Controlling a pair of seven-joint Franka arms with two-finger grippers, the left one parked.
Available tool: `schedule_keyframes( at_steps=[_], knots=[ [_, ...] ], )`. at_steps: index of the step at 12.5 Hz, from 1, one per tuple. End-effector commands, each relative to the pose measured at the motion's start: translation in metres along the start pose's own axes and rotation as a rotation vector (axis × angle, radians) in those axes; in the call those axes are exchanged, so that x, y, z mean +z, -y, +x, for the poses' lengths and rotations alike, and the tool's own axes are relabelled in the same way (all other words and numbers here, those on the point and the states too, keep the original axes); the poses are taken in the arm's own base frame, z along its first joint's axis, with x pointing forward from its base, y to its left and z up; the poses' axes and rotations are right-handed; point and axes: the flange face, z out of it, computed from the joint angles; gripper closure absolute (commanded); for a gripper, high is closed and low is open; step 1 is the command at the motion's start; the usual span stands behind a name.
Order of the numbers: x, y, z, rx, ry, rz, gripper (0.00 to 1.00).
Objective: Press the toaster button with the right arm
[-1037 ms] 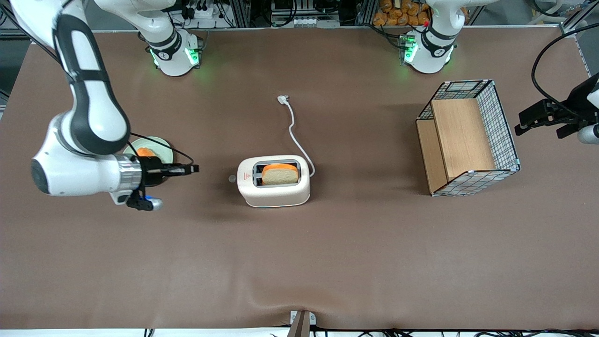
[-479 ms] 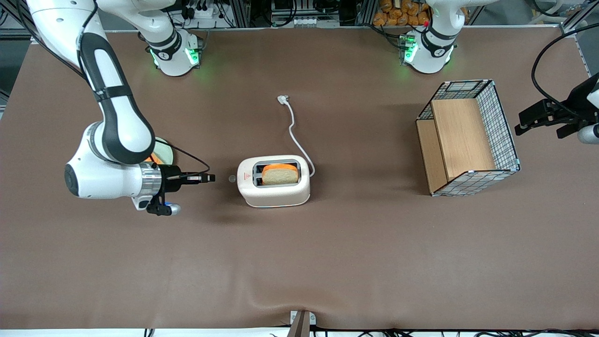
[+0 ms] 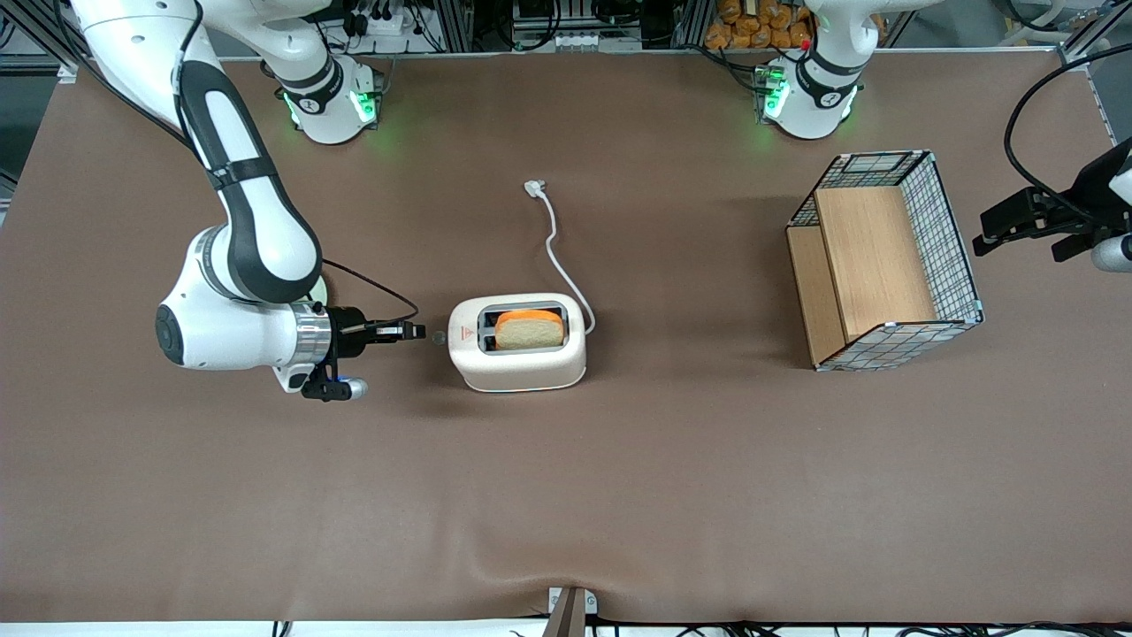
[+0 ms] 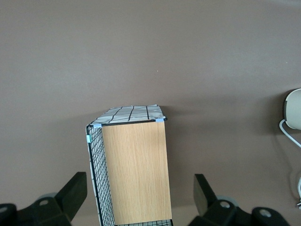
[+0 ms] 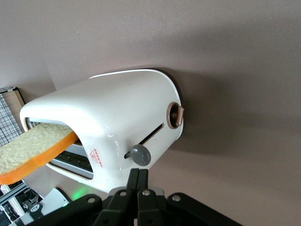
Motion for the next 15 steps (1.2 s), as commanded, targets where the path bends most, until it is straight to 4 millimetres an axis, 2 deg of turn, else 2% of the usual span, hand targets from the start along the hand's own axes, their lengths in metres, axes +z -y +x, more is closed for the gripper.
schedule_keyframes(
  at_steps=[1, 8, 10, 13, 15],
  knots=[
    [0.010, 0.003, 0.000, -0.010, -0.018, 0.018, 1.00],
    [0.030, 0.004, 0.004, -0.012, -0.029, 0.001, 1.00],
    [0.039, -0.003, 0.009, -0.002, -0.034, -0.007, 1.00],
    [0.047, -0.002, 0.010, -0.005, -0.040, -0.014, 1.00],
    [0.055, -0.010, 0.014, -0.001, -0.043, -0.020, 1.00]
  ],
)
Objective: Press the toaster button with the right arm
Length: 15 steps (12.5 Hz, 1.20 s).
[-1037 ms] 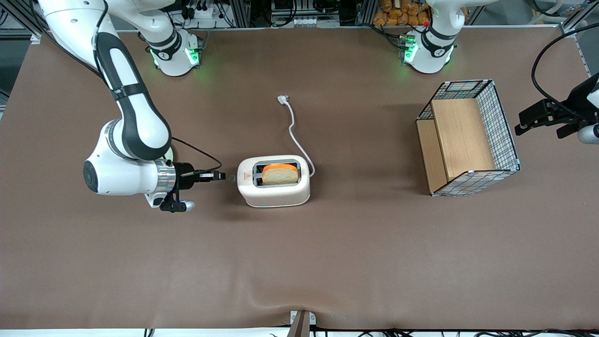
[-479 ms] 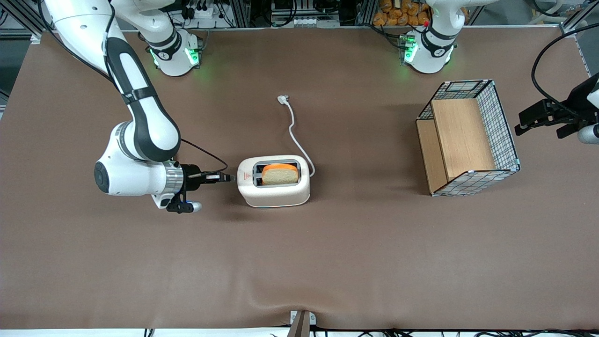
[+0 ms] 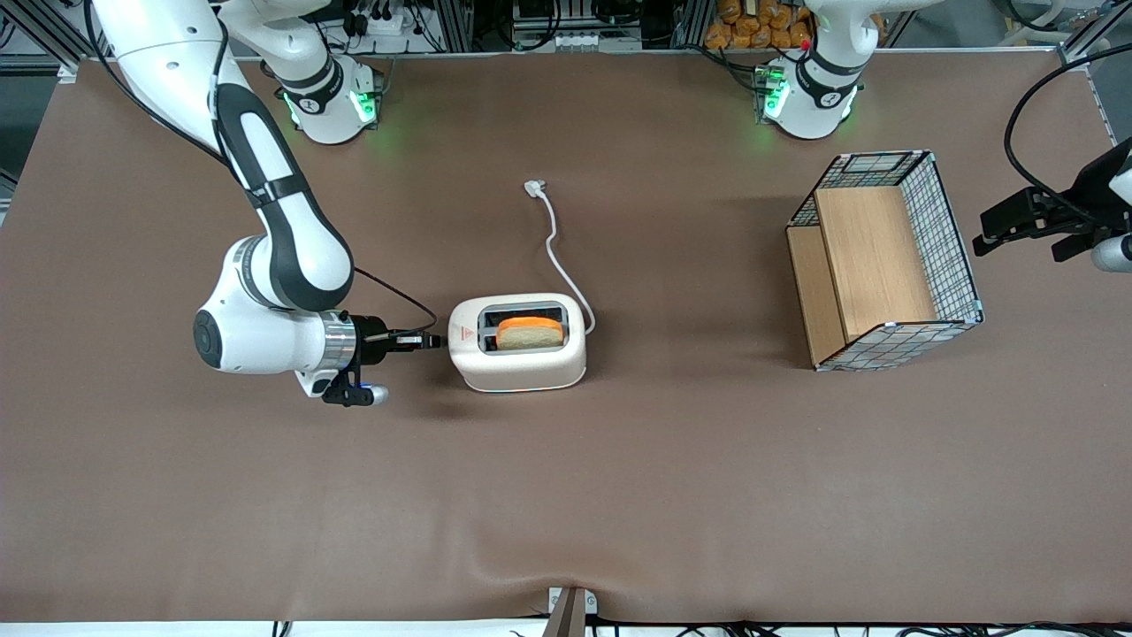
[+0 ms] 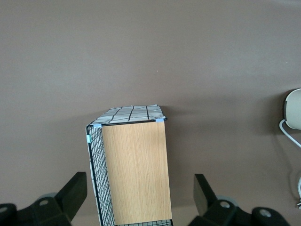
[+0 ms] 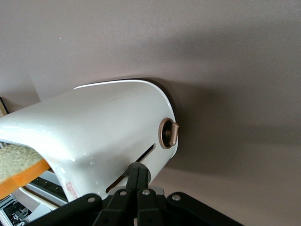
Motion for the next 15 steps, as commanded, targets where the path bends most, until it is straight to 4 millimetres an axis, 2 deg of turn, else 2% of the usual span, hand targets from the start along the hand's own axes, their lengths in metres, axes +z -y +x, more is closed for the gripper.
schedule_keyframes(
  at_steps=[1, 8, 15],
  knots=[
    [0.017, -0.005, 0.004, -0.024, -0.025, 0.010, 1.00],
    [0.041, -0.018, 0.012, -0.038, -0.039, -0.011, 1.00],
    [0.064, -0.020, 0.016, -0.050, -0.062, -0.036, 1.00]
  ],
)
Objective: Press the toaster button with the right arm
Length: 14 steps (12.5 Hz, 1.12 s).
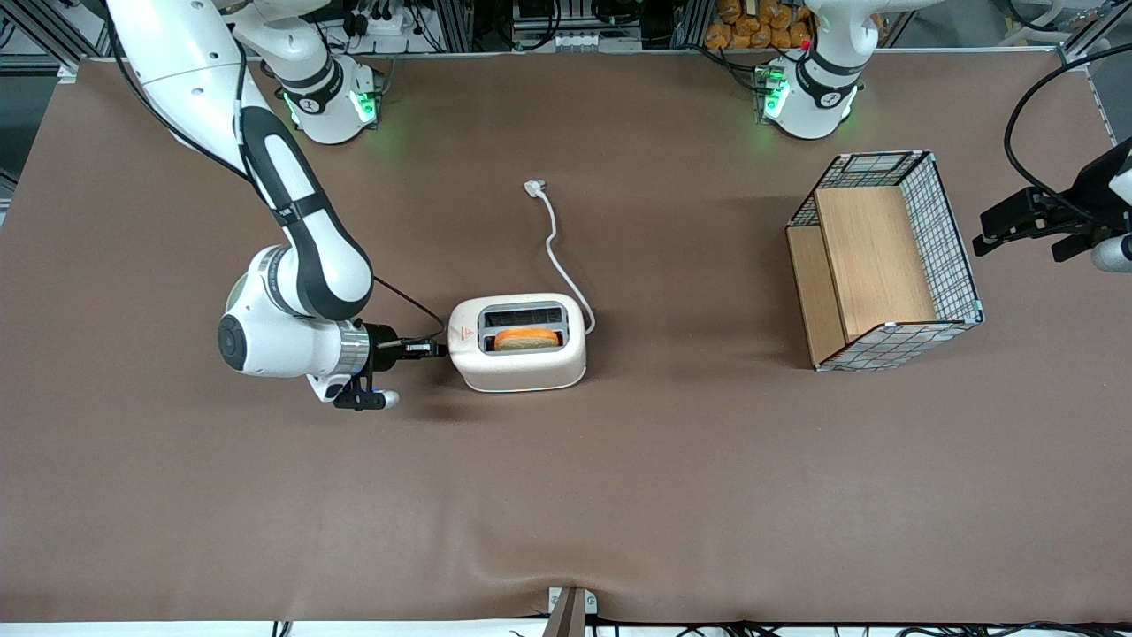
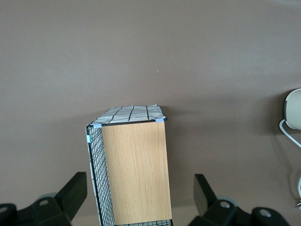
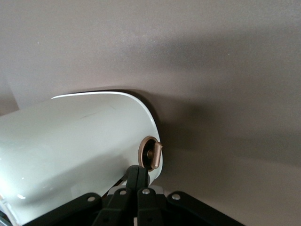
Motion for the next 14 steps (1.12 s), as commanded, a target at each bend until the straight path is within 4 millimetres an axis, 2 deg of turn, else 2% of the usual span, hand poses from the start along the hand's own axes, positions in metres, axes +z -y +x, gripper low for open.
schedule_keyframes(
  at_steps=[1, 6, 10, 11, 14],
  knots=[
    [0.033, -0.004, 0.006, -0.028, -0.032, -0.008, 1.00],
    [0.034, -0.005, 0.006, -0.025, -0.031, -0.008, 1.00],
    [0.022, 0.000, 0.006, -0.027, -0.025, 0.004, 1.00],
    [0.017, 0.004, 0.005, -0.025, -0.001, 0.016, 1.00],
    [-0.025, 0.006, 0.010, -0.015, 0.043, 0.064, 1.00]
  ],
)
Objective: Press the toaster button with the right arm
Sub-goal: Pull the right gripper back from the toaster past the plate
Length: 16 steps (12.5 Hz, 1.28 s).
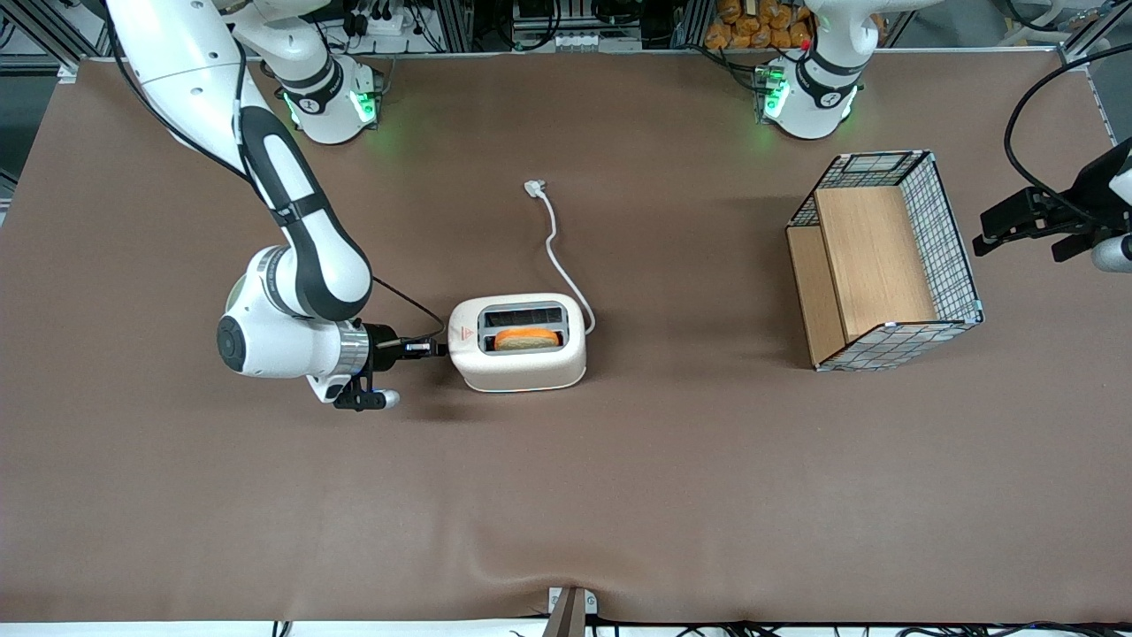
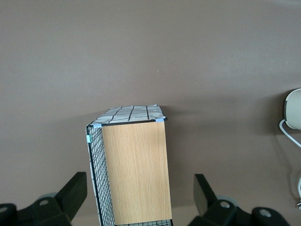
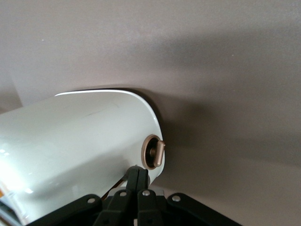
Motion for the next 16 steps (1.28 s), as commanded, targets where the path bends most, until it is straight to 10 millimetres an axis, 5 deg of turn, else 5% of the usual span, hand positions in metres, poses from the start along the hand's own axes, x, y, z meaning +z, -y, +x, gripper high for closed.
schedule_keyframes(
  at_steps=[1, 2, 3, 6, 11, 16],
  knots=[
    [-0.029, 0.006, 0.011, 0.003, 0.028, 0.066, 0.88],
    [-0.045, 0.012, 0.015, 0.011, 0.030, 0.078, 0.52],
    [-0.060, 0.016, 0.017, 0.032, 0.043, 0.086, 0.03],
    [-0.095, 0.031, 0.019, 0.057, 0.068, 0.096, 0.00],
    [-0.187, 0.046, 0.033, -0.081, -0.077, -0.120, 0.00],
    [-0.273, 0.050, 0.019, -0.113, -0.112, -0.162, 0.00]
  ],
)
